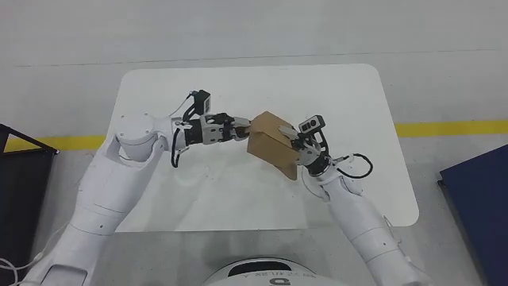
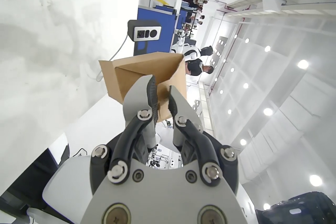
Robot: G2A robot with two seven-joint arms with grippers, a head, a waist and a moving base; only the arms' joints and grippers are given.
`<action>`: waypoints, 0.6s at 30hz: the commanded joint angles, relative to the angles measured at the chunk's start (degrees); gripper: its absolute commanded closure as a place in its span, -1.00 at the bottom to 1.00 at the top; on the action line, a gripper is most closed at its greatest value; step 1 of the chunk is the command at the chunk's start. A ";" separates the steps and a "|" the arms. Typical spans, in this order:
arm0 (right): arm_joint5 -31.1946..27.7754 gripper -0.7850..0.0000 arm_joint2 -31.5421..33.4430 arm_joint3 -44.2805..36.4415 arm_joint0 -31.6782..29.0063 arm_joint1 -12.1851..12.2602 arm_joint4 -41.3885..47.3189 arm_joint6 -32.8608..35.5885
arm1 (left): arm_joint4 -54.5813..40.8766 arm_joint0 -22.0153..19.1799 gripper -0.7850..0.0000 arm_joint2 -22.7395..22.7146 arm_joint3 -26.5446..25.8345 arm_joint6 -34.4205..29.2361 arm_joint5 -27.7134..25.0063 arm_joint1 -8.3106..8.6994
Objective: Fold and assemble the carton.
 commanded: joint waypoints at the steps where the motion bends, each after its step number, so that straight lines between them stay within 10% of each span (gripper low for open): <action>1: -0.02 1.00 -0.08 0.00 0.05 0.03 -0.36 -0.23 | 1.51 0.26 0.59 0.16 -0.79 -0.30 1.71 0.25; 9: 0.34 1.00 -0.50 0.38 0.23 0.12 -0.67 -0.37 | 4.18 1.90 0.06 -0.05 -3.78 -0.48 5.25 1.03; 18: 0.36 1.00 -0.66 0.02 0.40 0.35 -1.88 -0.20 | 4.39 1.96 0.07 0.71 -5.06 0.85 6.22 1.23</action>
